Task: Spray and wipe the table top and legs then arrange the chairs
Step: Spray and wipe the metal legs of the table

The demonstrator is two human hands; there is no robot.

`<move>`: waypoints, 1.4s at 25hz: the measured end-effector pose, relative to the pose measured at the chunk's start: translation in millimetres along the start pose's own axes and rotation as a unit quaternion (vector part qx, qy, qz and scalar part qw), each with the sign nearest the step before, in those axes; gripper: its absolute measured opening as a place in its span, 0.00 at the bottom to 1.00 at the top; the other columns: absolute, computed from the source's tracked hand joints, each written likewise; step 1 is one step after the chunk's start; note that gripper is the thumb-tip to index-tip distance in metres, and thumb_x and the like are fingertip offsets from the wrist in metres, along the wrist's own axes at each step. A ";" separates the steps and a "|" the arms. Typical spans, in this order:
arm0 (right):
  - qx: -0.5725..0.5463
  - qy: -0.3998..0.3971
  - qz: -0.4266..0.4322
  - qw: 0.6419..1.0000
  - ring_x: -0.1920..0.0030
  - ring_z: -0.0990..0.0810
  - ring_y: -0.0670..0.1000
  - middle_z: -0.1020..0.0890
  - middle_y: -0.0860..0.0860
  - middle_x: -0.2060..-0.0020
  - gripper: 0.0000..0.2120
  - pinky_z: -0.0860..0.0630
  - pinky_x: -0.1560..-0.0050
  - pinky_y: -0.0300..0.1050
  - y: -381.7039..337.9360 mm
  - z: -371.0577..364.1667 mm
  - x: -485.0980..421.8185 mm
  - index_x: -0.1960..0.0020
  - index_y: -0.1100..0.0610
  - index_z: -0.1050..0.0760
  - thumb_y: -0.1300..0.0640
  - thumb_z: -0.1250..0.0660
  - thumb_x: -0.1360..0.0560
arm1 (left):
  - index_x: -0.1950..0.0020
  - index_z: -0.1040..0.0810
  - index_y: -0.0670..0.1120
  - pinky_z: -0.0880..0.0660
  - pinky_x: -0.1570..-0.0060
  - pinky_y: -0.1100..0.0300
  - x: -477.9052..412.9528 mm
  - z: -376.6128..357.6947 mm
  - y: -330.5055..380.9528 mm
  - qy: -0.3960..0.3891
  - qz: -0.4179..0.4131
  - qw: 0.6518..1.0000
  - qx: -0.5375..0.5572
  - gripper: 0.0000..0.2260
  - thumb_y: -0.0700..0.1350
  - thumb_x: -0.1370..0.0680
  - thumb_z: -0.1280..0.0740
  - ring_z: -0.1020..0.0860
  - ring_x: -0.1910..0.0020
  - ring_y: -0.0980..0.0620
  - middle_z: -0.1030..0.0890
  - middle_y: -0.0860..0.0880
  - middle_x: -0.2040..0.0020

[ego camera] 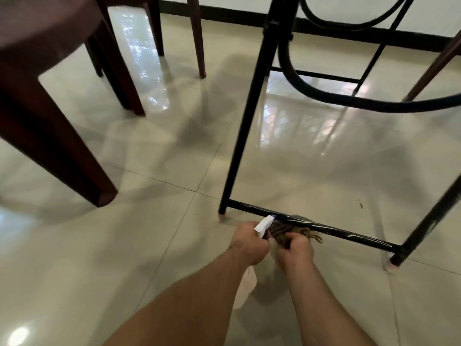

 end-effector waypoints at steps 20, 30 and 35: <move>0.786 0.043 0.547 0.285 0.40 0.27 0.66 0.24 0.66 0.40 0.23 0.33 0.35 0.61 44.3 -81.0 41.0 0.38 0.66 0.24 0.63 0.31 0.33 | 0.55 0.20 0.41 0.22 0.59 0.60 9.8 107.6 -69.9 0.080 -0.026 0.988 0.125 0.11 0.29 0.29 0.37 0.17 0.54 0.43 0.17 0.47 0.60; 0.835 -0.030 0.481 0.267 0.29 0.38 0.65 0.35 0.64 0.29 0.35 0.49 0.25 0.63 46.4 -69.0 27.8 0.20 0.61 0.52 0.49 0.43 0.21 | 0.48 0.20 0.44 0.28 0.67 0.70 14.2 82.3 -11.9 0.051 -0.051 0.989 0.127 0.13 0.30 0.27 0.35 0.23 0.63 0.53 0.20 0.50 0.61; 0.829 -0.007 0.472 0.302 0.35 0.29 0.57 0.26 0.54 0.36 0.27 0.41 0.30 0.53 11.5 -68.1 6.1 0.27 0.53 0.36 0.49 0.40 0.24 | 0.50 0.20 0.43 0.23 0.63 0.67 -3.4 77.3 3.2 0.043 -0.063 0.990 0.119 0.10 0.32 0.29 0.33 0.20 0.57 0.48 0.18 0.42 0.55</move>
Point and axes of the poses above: each hand's wrist, its own x-axis away from the middle knuckle, its own z-axis out of the back of the hand, y = z × x, the point moved 2 cm from there along -x, towards the middle knuckle
